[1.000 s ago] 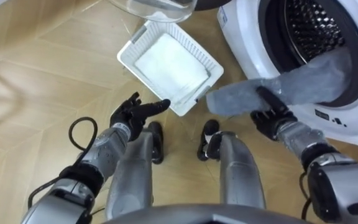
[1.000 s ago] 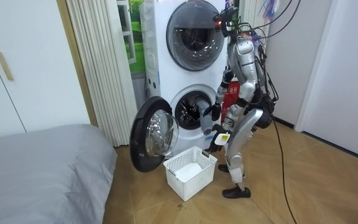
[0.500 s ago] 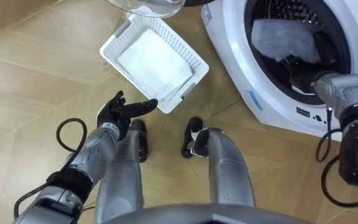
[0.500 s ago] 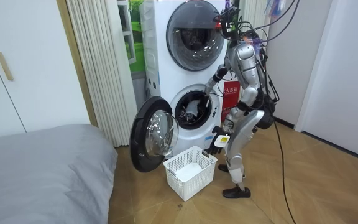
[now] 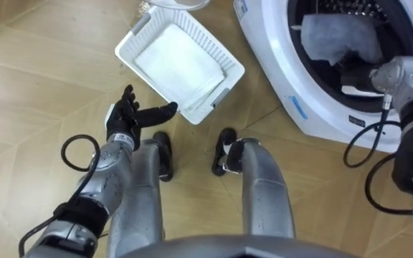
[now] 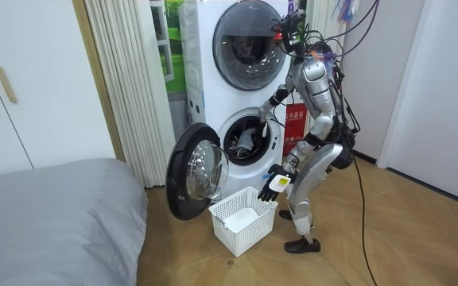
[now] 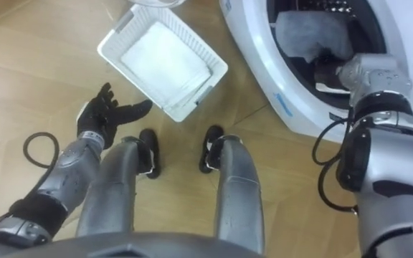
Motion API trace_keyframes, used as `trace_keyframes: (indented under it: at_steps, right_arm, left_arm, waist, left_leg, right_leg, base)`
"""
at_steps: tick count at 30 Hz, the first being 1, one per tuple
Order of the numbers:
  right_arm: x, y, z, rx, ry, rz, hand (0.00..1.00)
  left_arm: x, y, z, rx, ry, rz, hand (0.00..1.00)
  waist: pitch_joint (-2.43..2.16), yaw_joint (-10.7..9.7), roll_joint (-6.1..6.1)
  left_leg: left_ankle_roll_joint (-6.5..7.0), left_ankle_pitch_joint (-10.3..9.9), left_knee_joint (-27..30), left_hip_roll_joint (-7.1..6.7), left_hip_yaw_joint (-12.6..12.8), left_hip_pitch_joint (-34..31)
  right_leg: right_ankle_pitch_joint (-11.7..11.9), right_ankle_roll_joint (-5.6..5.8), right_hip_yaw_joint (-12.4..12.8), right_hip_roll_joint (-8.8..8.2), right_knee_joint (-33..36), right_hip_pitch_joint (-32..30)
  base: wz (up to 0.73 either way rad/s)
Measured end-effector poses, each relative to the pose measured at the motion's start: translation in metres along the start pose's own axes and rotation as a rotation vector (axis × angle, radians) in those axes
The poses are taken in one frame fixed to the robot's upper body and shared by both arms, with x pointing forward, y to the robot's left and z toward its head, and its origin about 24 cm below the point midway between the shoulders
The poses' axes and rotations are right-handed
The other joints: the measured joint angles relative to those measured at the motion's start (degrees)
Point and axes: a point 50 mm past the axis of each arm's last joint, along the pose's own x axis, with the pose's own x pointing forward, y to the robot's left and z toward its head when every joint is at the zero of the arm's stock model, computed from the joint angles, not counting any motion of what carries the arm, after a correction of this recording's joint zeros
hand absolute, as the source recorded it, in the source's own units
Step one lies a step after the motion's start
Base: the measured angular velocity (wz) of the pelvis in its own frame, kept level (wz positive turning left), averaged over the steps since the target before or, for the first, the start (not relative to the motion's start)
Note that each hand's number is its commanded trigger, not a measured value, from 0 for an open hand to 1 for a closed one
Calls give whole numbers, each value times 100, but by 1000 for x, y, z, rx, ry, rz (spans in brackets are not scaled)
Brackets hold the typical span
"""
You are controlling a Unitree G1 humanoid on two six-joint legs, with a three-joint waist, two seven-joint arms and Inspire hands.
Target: Put towel into washing machine
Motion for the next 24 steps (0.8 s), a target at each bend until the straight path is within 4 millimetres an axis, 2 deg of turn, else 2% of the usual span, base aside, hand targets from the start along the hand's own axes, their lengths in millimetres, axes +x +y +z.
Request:
trace_keyframes:
  at_steps: [2, 4, 10, 14, 16, 20, 23, 24]
  right_arm:
    - [0, -1, 4, 31, -34, -22, 0]
    - [0, -2, 9, 72, -69, -26, 0]
    - [1, -8, 17, 134, -109, -34, 0]
    - [5, -19, 22, 153, -126, -56, 0]
    - [10, -33, 26, 190, -143, -81, 0]
    - [17, -60, 36, 187, -189, -113, 0]
    - [26, -95, 37, 162, -231, -160, 0]
    - [29, -112, 39, 155, -239, -189, 0]
  left_arm:
    - [0, -1, 1, -4, -10, -2, 0]
    - [-1, -2, -2, -8, -5, -5, 0]
    - [-3, -4, -8, -14, 12, -33, 0]
    - [-1, -4, -13, 15, 34, -56, 0]
    - [-1, 0, -23, 71, 73, -49, 0]
    - [-5, 14, -41, 214, 140, -14, 0]
    - [-9, 29, -57, 384, 208, -6, 0]
    - [-12, 35, -64, 447, 242, -4, 0]
  waist:
    - [6, 14, 40]
    - [2, 32, 138]
    - [-1, 170, 331]
    - [-13, 310, 385]
    - [-17, 479, 467]
    - [-28, 612, 572]
    - [-63, 621, 635]
    - [-74, 584, 707]
  left_leg:
    - [18, -5, 12, -11, -2, 0]
    - [48, -7, 7, -18, -3, 0]
    - [54, -9, -85, -27, -22, 230]
    - [49, 13, -295, -29, 7, 513]
    - [29, 26, -495, 4, 4, 783]
    - [4, 52, -892, 1, 12, 1263]
    - [-40, 118, -1247, -8, -35, 1698]
    - [-64, 137, -1379, 6, -86, 1910]
  right_leg:
    - [-12, 17, -38, -30, 9, 33]
    - [-25, 40, -75, -55, 4, 73]
    - [-33, 53, -98, -58, -104, 306]
    - [-26, 62, -92, -36, -270, 556]
    - [43, 81, -107, 63, -549, 852]
    - [95, 129, -188, 114, -923, 1345]
    - [164, 171, -283, 192, -1358, 1834]
    - [212, 188, -366, 256, -1613, 2135]
  base:
    - [13]
    - [11]
    - [0]
    - [-4]
    - [-11]
    - [-4]
    - [7]
    - [8]
